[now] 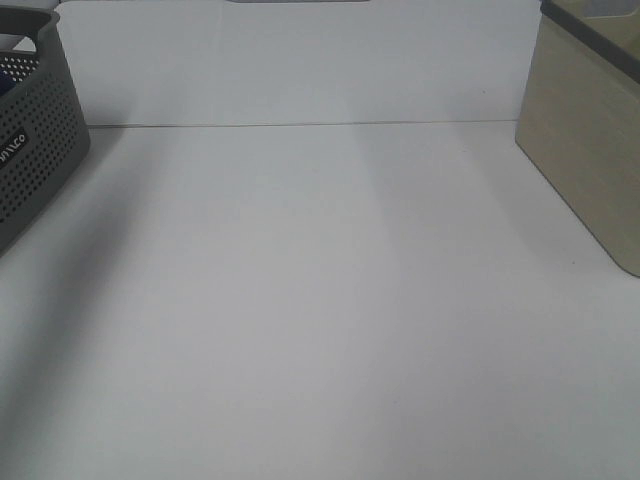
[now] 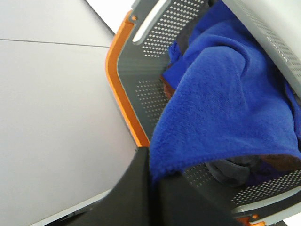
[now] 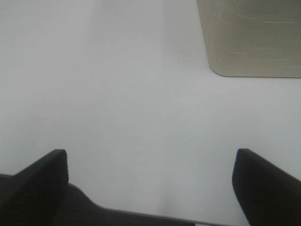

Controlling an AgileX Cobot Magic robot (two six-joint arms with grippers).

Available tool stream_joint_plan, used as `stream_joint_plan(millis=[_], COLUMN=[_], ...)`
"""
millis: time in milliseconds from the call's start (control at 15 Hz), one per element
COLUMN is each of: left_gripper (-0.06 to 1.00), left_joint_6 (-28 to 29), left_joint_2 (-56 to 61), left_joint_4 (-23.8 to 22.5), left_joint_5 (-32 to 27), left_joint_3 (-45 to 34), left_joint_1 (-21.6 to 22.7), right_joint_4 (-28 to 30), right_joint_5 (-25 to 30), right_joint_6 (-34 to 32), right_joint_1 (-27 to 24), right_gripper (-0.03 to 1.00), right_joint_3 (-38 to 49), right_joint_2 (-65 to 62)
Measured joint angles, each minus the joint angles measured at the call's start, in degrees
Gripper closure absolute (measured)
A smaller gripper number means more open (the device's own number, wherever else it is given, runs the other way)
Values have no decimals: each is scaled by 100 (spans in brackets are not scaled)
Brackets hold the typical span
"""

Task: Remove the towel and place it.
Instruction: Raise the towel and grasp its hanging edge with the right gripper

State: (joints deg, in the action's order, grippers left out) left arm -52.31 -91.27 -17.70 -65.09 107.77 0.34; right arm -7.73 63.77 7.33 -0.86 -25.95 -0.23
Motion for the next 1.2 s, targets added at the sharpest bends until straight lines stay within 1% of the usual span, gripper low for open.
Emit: stream_joint_plan(millis=[133,267,333,467,533,667,733,800,867,933,1133,1200], left_gripper=[94,94,94,94,94,94,94,94,94,94,94,94], left_joint_6=[178,298,458,510,516,527,539,556,573,688,773,819], left_joint_2=[223,344,378,390,384,321,269,206,166,-6,-178,-212], left_joint_4=[-332,-539,-693,-888,-928,-1043,-1054,-1071,-1071,-1083,-1071,-1066], left_joint_5=[-86,-183,-246,-246,-246,-246,-246,-246,-246,-246,-246,-246], left_joint_3=[218,596,940,1003,1003,1003,1003,1003,1003,1003,1003,1003], left_joint_1=[-418,-917,-1490,-2126,-2257,-2813,-3065,-3254,-3352,-3673,-4114,-4251], right_joint_4=[-126,-504,-1255,-2212,-2412,-3403,-3862,-4343,-4629,-5838,-7964,-8319], right_joint_5=[-109,-367,-716,-1157,-1272,-1610,-1696,-1765,-1811,-1851,-1822,-1748], right_joint_6=[34,435,1203,2395,2641,3816,4475,5099,5472,7013,9282,9643], right_joint_1=[0,0,0,0,0,0,0,0,0,0,0,0], right_gripper=[5,5,5,5,5,5,5,5,5,5,5,5], right_joint_3=[-52,-143,-149,-149,-149,-149,-149,-149,-149,-149,-149,-149], right_joint_2=[23,384,974,1621,1770,2521,2928,3295,3501,4274,5455,5672])
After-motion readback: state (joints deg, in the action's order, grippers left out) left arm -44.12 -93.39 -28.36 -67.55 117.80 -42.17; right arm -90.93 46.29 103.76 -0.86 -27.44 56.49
